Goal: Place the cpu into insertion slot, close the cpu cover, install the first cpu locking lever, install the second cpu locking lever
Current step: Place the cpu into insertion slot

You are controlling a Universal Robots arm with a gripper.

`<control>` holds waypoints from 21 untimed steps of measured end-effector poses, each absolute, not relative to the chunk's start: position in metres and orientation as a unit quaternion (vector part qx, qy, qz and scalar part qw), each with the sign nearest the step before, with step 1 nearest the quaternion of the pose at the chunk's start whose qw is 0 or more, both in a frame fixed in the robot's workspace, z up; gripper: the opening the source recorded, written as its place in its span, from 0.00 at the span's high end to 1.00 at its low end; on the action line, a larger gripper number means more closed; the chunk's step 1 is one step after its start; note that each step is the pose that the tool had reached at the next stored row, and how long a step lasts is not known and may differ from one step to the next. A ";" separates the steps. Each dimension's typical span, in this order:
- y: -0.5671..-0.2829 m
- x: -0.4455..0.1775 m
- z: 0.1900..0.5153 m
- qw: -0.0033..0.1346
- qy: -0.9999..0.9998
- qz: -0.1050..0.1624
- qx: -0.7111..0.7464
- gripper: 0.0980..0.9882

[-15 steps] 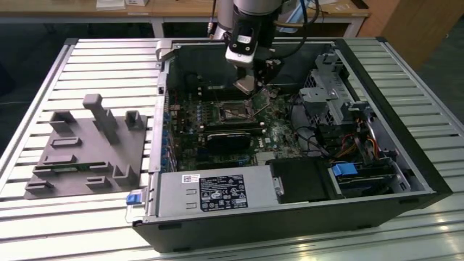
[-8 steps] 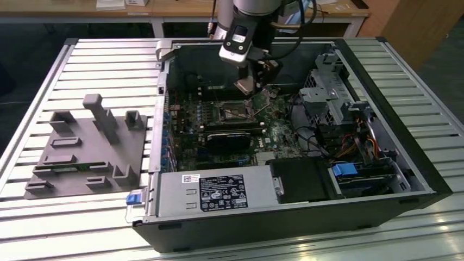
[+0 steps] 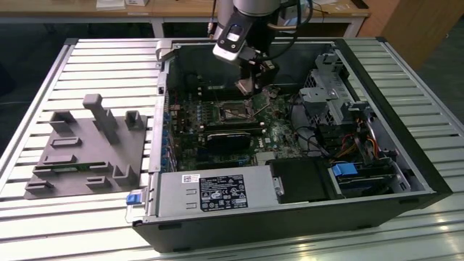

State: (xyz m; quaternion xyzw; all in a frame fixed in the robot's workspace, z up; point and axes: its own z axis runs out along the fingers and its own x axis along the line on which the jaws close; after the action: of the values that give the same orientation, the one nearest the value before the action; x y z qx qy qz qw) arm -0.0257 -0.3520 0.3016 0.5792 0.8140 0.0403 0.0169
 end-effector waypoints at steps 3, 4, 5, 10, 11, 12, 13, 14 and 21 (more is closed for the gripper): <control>-0.352 -0.026 0.301 0.018 0.798 0.040 0.601 0.51; -0.352 -0.026 0.301 0.018 0.792 0.040 0.608 0.51; -0.352 -0.026 0.301 0.019 0.787 0.039 0.615 0.51; -0.352 -0.026 0.299 0.021 0.758 0.038 0.651 0.51; -0.352 -0.026 0.298 0.021 0.752 0.038 0.657 0.51; -0.352 -0.026 0.297 0.021 0.746 0.038 0.664 0.51; -0.352 -0.026 0.297 0.022 0.741 0.038 0.670 0.51; -0.352 -0.026 0.296 0.022 0.736 0.038 0.675 0.51; -0.350 -0.028 0.286 0.022 0.727 0.038 0.686 0.51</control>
State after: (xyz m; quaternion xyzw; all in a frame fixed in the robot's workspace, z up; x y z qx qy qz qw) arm -0.0276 -0.3500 0.2863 0.6857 0.7266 0.0375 0.0223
